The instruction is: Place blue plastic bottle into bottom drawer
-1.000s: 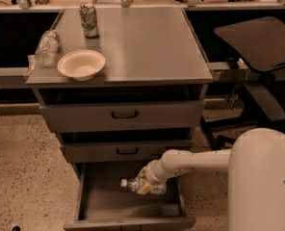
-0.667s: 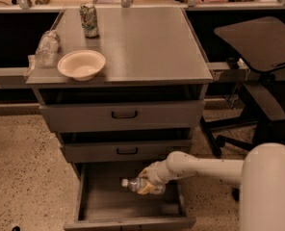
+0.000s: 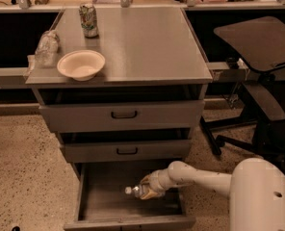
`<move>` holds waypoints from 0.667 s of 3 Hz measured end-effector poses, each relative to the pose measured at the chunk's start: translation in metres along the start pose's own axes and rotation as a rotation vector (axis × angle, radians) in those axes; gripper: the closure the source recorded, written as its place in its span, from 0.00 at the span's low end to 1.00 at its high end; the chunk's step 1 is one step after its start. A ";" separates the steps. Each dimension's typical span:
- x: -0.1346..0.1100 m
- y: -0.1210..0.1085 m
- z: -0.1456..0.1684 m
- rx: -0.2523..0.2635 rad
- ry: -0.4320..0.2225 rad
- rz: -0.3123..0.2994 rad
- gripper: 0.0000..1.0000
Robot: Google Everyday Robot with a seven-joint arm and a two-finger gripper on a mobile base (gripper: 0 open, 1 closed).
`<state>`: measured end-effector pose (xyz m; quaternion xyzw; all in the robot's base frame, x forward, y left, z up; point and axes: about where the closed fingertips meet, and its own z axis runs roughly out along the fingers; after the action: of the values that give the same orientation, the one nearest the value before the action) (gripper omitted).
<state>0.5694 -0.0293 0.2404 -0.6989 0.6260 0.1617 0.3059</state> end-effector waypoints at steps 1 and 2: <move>0.005 0.002 0.004 0.000 0.003 0.003 0.50; 0.004 0.002 0.004 0.000 0.003 0.003 0.27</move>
Offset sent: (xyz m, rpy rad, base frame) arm -0.0005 -0.0009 -0.0064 -0.0027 0.0016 -0.0029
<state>0.5689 -0.0302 0.2340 -0.6983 0.6274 0.1610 0.3046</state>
